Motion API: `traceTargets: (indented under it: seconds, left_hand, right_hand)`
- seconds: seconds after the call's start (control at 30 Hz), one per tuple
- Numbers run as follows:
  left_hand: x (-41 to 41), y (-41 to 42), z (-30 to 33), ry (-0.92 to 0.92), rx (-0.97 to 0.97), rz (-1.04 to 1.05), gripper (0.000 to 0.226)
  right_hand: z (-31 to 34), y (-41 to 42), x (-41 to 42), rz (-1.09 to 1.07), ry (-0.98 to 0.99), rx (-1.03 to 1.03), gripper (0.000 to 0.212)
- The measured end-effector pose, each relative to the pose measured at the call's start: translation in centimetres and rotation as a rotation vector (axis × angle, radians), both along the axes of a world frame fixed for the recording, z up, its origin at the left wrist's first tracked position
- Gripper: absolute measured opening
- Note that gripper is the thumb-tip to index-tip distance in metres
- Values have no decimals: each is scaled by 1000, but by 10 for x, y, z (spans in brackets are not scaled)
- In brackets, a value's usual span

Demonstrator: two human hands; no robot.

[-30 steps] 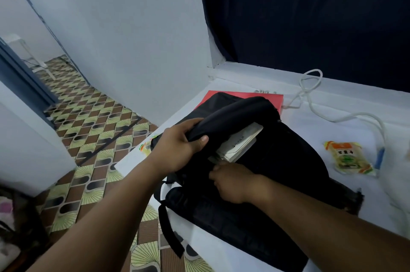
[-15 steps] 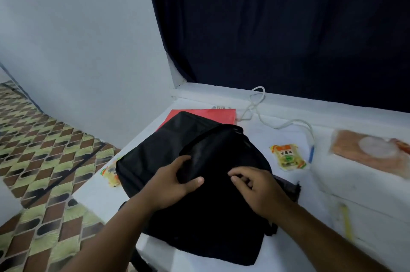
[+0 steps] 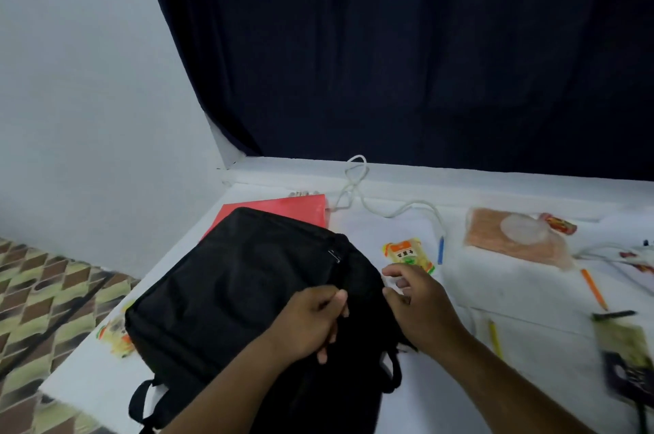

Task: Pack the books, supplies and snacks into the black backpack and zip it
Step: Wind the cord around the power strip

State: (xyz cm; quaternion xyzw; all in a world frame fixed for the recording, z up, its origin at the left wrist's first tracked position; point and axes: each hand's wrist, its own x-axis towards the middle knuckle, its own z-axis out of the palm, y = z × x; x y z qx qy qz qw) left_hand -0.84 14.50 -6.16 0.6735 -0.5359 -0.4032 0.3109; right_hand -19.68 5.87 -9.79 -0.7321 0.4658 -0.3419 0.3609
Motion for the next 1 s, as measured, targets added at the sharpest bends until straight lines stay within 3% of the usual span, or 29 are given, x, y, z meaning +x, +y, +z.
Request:
traceTargets:
  seconds: [0.2,0.53,0.6,0.83,0.93,1.0]
  left_hand:
    - [27,-57,34,-68,-287,128,33]
    - [137,-170,32,-267,-289,48,14]
    - [164,-194,21,-337,-267,30,12]
    - [236,-285,-22,-575,67,-65,57]
    - [250,-309,-35,-569,207,-142,62]
    - [252,-319,-41,-555,203,-187,56]
  right_hand:
    - [24,-31,21,-10,5,-65,23]
    - [31,-122,108,39,115,-101,29]
    - [25,-145,128,78,207,-101,33]
    - [3,-218,190,179,579,-187,61]
    - [-11,-245,206,200,744,-209,71]
    - [-20,-258,212,191,882,-257,75]
